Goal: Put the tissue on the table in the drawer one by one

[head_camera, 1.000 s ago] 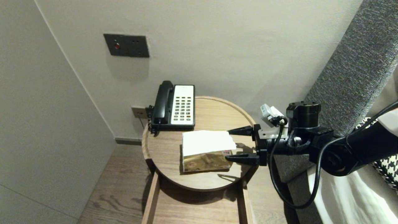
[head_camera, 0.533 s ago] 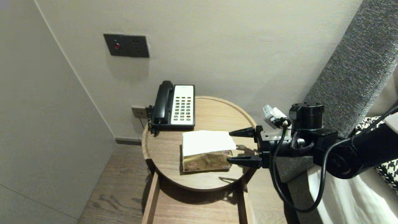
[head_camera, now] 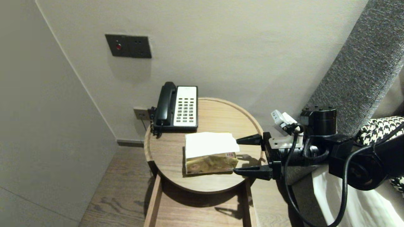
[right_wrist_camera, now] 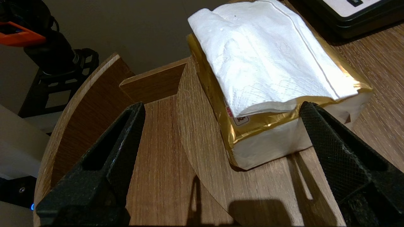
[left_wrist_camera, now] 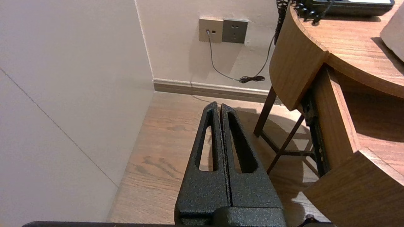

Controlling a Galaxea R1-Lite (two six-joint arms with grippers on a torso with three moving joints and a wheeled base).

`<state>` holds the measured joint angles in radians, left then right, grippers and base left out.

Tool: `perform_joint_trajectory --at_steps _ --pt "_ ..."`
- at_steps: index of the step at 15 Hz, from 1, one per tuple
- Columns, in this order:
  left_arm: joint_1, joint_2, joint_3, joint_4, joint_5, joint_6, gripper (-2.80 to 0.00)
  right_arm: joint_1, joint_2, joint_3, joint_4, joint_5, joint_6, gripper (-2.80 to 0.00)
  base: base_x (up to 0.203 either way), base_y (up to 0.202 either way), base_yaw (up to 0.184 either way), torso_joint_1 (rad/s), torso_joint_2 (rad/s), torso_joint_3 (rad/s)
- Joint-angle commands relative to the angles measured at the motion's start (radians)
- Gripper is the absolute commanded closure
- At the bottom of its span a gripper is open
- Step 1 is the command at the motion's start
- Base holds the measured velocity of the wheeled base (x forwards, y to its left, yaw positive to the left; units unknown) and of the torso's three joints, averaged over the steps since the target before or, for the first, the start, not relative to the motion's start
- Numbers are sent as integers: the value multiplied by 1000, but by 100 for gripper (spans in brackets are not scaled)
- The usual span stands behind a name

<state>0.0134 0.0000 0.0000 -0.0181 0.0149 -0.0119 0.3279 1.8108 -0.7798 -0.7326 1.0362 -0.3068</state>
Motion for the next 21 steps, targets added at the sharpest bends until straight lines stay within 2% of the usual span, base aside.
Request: perform_joint_trajectory --at_steps 1,10,21 --pt "0 -5 0 0 0 0 0 9 -6 -4 9 -3 -7 -280 0 0 0 0 0 0" --pt "0 -3 0 0 0 0 0 -25 103 -90 -38 -2 -38 -280 0 0 0 0 0 0" --pt "0 -5 0 -2 0 0 0 -15 174 -133 -59 -1 -35 -280 0 0 0 0 0 0"
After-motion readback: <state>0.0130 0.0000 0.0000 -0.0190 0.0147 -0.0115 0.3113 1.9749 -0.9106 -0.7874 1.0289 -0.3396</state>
